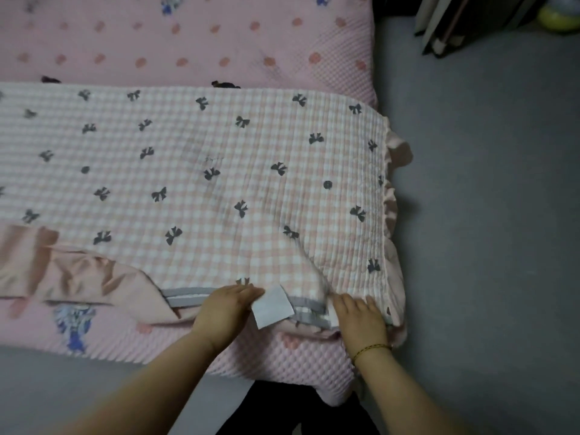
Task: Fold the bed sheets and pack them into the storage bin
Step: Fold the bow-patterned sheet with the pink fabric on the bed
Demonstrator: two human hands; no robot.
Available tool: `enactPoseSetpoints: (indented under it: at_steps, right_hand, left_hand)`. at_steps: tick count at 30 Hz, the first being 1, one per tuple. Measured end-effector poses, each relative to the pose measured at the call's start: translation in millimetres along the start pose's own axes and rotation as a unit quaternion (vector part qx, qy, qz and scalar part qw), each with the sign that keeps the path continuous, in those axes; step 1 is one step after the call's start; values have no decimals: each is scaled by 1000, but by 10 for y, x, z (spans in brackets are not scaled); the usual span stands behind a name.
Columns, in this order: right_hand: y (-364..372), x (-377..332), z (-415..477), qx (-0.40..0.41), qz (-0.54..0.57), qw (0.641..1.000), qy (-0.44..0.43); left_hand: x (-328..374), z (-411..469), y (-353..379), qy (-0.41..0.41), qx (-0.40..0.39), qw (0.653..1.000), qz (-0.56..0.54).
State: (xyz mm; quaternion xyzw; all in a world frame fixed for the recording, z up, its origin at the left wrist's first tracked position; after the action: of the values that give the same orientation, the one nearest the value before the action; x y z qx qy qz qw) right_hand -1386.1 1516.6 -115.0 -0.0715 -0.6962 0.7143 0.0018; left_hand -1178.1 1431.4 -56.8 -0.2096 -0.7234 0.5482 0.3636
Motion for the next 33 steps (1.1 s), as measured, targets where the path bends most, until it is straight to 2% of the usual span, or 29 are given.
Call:
enactPoseSetpoints:
  at_steps: [2,3,4,5,6,8,9,10,11,12,14,16,18,19,24,26,28,33]
  right_hand:
    - [-166,77,194,-53,4,998,-19]
    - [-246,126,253,-76,6,997,-19]
    - [-340,168,301,-80,4,997,-20]
    - [-421,200,324,-81,1,996,-27]
    - [-496,218,326,-87,3,996,-37]
    - [-619,200,285,-113,13,992,-58]
    - [-643,206,264,-120,17,990,-71]
    - [-650,223,256,-121,21,989,-86]
    - [-638,240,256,-113,22,988,-100]
    - [-639,266,276,-108,26,987,-117]
    - [-672,310,315,-113,28,981,-157]
    - [-810,289,344,-98,24,971,-216]
    - [-863,418,342,-92,18,957,-276]
    - [-890,441,355,-112,24,952,-284]
    - [-1090,551,431,-178,32,938,-295]
    - [-1141,572,498,-266,27,907,-324]
    - [-1205,545,617,-347,32,882,-318]
    - [-1286,650,1026,-377,107,874,-286]
  left_hand:
    - [46,-86,35,-64,37,992,-104]
    - [75,-138,33,-123,77,975,-166]
    - [113,-204,-20,-205,125,945,-224]
    - [123,-285,-61,-305,180,892,-280]
    - [109,-376,-72,-410,229,820,-328]
    - [118,-502,-62,-577,284,639,-423]
    - [161,-487,-32,-606,293,549,-495]
    - [232,-413,-9,-600,302,473,-571]
    - [306,-288,8,-583,306,418,-626]
    - [397,-155,40,-569,315,376,-660]
    - [613,147,94,-557,332,318,-692]
    - [737,371,109,-572,343,289,-686]
    - [951,509,101,-603,397,270,-637]
    - [996,541,67,-607,423,276,-613]
    - [1181,601,-241,-582,485,373,-536]
    - [1208,620,-347,-574,500,392,-516]
    - [1192,655,-412,-563,523,389,-508]
    - [1083,921,-604,-547,557,366,-507]
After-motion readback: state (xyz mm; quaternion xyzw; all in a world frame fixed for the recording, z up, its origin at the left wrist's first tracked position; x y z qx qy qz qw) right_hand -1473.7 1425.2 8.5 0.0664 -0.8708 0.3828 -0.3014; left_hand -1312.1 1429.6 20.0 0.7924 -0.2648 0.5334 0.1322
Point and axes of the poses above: each hand's wrist, its own z-axis towards the middle knuckle, its own y-axis out of the palm, x = y × z, the point moved 2 cm from there along z, towards the middle knuckle, and after that the axes turned 8 degrees about y, right-handed, at the moved point
